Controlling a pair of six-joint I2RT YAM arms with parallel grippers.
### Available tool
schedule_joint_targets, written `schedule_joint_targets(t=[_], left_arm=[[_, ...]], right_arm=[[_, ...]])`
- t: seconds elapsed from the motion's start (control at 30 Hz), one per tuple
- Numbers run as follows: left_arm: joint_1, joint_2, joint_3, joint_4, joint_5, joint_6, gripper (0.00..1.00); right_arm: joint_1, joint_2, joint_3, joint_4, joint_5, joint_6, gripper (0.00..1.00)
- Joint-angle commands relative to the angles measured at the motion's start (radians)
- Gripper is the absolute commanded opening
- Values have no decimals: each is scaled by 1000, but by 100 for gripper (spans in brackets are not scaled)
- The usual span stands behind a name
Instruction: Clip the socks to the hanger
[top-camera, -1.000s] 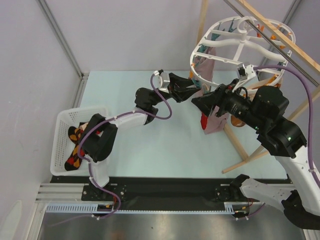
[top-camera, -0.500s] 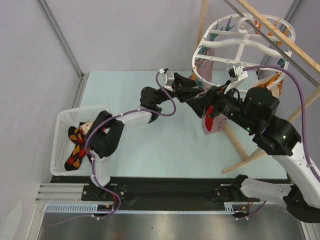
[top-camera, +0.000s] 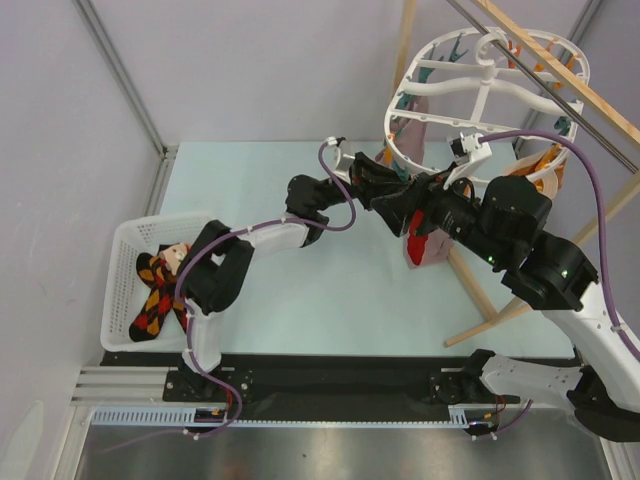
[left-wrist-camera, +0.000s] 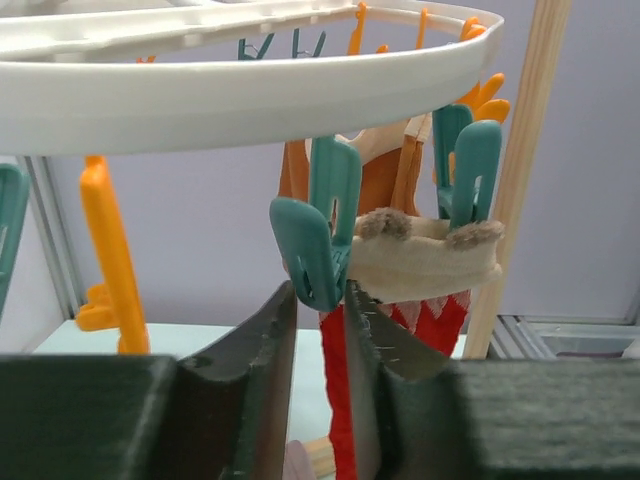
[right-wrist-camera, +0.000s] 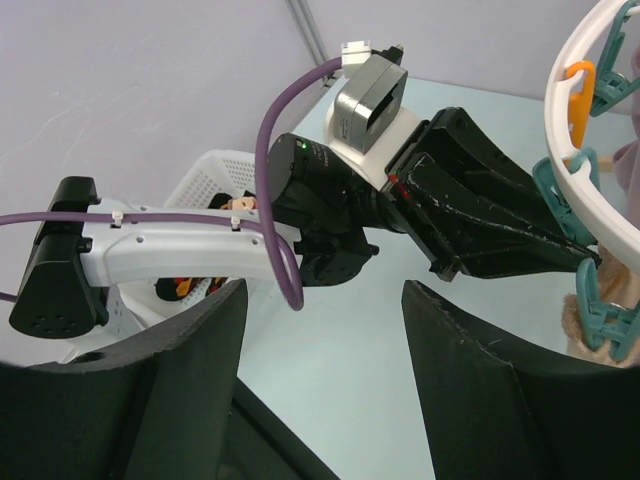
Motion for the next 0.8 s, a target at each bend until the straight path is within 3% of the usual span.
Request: schedule_joint_targets(t=[0.0, 0.07, 0.17, 0.23, 0.47, 0.6, 0.77], left_arm=[[-16, -33, 5, 167, 1, -8, 23], [-21, -55, -18, 164, -28, 10, 12], [-28, -101, -55, 136, -57, 52, 9], [-33, -115, -71, 107, -68, 82, 0], [-60, -209, -156, 58, -183, 150, 0], [-123, -282, -203, -61, -313, 306, 0], [-163, -279, -182, -126, -286, 339, 3]], right_arm=[[19, 9, 42, 1, 64, -3, 68], [29, 18, 50, -13, 96, 0, 68], [53, 30, 61, -41, 153, 5, 68], [69, 32, 61, -42, 175, 0, 68], [122, 42, 66, -91, 338, 24, 61], [142, 39, 63, -110, 458, 72, 58], [153, 9, 52, -91, 492, 89, 59]])
